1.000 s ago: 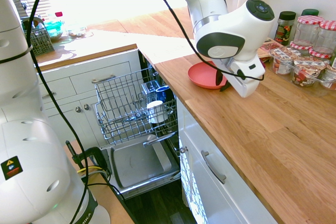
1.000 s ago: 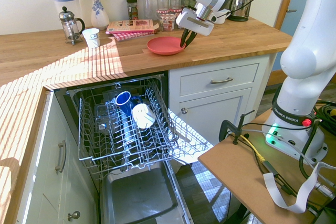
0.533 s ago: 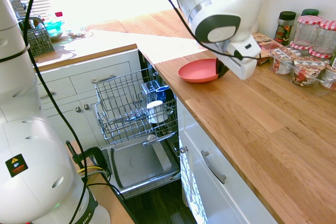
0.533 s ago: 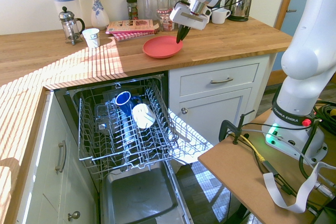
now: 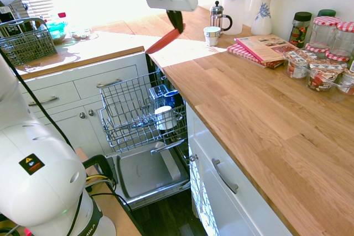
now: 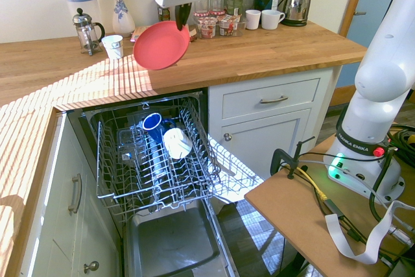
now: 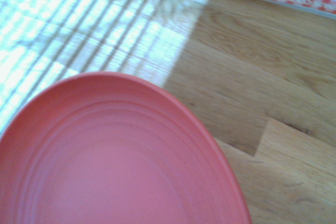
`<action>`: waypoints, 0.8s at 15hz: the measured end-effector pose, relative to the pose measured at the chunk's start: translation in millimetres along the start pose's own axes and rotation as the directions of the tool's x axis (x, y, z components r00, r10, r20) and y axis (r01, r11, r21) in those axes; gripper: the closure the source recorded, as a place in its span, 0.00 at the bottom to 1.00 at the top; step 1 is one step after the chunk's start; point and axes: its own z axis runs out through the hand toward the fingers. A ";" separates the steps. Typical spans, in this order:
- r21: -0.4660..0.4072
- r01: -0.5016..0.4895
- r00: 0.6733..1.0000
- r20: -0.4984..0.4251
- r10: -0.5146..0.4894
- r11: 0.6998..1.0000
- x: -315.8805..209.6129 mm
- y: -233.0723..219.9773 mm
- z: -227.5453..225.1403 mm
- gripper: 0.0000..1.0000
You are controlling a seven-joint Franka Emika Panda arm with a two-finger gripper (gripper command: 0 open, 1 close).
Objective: Put the plate in the dishwasher
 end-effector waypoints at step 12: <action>-0.420 0.499 0.649 -0.399 -0.648 0.758 -342.0 -157.3 124.0 1.00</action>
